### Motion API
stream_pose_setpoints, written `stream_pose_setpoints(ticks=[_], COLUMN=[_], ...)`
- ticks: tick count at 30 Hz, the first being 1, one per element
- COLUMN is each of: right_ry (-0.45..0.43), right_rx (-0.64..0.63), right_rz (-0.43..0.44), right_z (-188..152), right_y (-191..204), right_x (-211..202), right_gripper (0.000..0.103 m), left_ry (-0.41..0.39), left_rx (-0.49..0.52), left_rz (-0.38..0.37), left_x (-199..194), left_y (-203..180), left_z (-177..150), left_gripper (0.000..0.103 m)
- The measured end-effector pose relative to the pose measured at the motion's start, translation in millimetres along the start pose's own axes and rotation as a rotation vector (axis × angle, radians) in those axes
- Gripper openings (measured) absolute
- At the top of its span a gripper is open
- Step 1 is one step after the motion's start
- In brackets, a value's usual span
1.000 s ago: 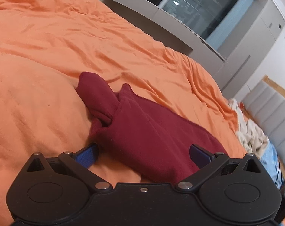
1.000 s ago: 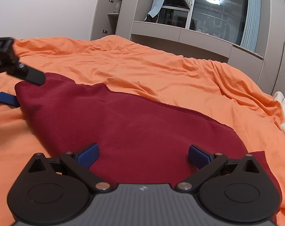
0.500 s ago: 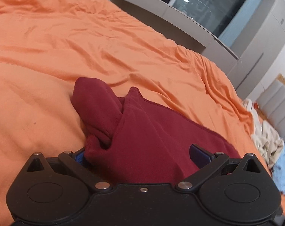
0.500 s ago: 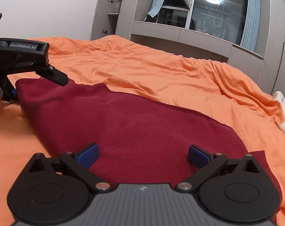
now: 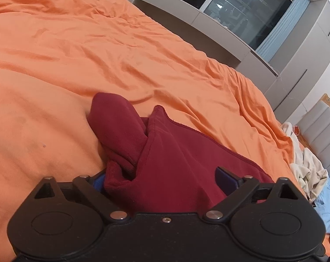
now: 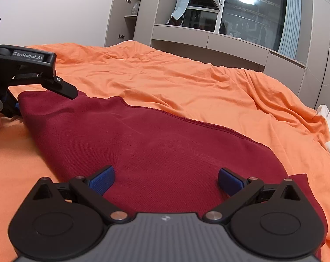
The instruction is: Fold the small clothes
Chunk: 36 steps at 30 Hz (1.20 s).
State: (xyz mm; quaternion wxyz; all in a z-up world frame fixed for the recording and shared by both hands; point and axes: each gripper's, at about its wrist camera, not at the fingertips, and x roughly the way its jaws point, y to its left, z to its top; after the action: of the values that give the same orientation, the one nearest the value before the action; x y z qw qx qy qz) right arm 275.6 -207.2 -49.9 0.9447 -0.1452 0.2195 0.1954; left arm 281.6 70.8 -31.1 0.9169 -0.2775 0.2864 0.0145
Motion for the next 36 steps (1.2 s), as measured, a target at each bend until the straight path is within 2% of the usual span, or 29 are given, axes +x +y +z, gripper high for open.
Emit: stream_pose_setpoints(ticks=[5, 13, 16, 19, 22, 25, 30, 34, 36], right_ry=[0.001, -0.007, 0.011, 0.033, 0.045, 0.017, -0.042, -0.057, -0.059], right_rx=[0.0, 0.015, 0.056, 0.093, 0.14, 0.213, 0.329, 0.404, 0.463], right_rz=[0.0, -0.015, -0.026, -0.063, -0.143, -0.199, -0.292, -0.386, -0.405], right_z=[0.0, 4.7, 11.8, 15.2, 16.6, 20.7, 21.6, 12.4, 5.5], right_y=[-0.2, -6.3, -20.3, -42.1, -71.2, -103.7, -157.5, -195.9, -214.8], right_x=[-0.2, -8.8, -12.6, -18.9, -26.3, -37.5, -62.2, -79.3, -85.1], right_gripper=[0.103, 0.103, 0.103, 0.103, 0.103, 0.103, 0.103, 0.103, 0.103], left_ry=[-0.025, -0.041, -0.047, -0.07, -0.082, -0.078, -0.061, -0.01, 0.024], left_rx=[-0.039, -0.097, -0.071, 0.021, 0.113, 0.211, 0.411, 0.538, 0.575], left_rz=[0.018, 0.052, 0.061, 0.067, 0.054, 0.02, -0.089, -0.186, -0.239], left_x=[3.2, 11.0, 13.2, 13.9, 15.3, 18.1, 15.7, 14.1, 15.4], left_y=[5.0, 12.8, 4.5, -16.0, -41.3, -74.0, -141.1, -192.6, -213.8], left_z=[4.0, 8.3, 13.2, 19.9, 26.1, 31.2, 22.0, -5.0, -22.8], left_gripper=[0.076, 0.036, 0.024, 0.021, 0.02, 0.02, 0.019, 0.018, 0.018])
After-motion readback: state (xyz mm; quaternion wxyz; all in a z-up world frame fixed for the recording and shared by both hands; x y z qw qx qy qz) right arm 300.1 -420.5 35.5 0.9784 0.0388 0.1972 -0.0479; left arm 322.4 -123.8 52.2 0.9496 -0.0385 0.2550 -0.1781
